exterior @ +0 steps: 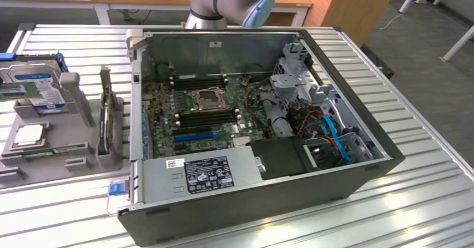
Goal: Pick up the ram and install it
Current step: 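Pick up the ram and move it above insertion slot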
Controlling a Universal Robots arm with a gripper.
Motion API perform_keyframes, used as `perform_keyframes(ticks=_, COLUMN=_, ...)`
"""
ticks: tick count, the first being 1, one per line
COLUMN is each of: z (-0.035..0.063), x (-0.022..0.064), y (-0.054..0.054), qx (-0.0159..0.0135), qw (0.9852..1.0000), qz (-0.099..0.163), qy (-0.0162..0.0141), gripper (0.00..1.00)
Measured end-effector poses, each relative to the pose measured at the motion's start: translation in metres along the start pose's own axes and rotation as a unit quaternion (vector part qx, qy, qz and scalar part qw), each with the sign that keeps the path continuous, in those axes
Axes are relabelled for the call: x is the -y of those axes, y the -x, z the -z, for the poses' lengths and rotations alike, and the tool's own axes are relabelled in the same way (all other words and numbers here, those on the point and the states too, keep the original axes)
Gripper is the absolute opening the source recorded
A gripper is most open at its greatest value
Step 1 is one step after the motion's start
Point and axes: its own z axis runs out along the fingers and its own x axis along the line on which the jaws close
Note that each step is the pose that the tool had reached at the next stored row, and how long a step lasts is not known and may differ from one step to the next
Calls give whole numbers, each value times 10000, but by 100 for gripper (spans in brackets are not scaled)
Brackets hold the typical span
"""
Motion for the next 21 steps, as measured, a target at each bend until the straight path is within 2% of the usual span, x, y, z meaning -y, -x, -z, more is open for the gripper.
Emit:
perform_keyframes(ticks=8, z=2, x=33, y=0, qx=0, qw=10000, qz=0, qy=0, gripper=11)
perform_keyframes(ticks=21, z=8, x=212, y=1, qx=0, qw=10000, qz=0, qy=0, gripper=11)
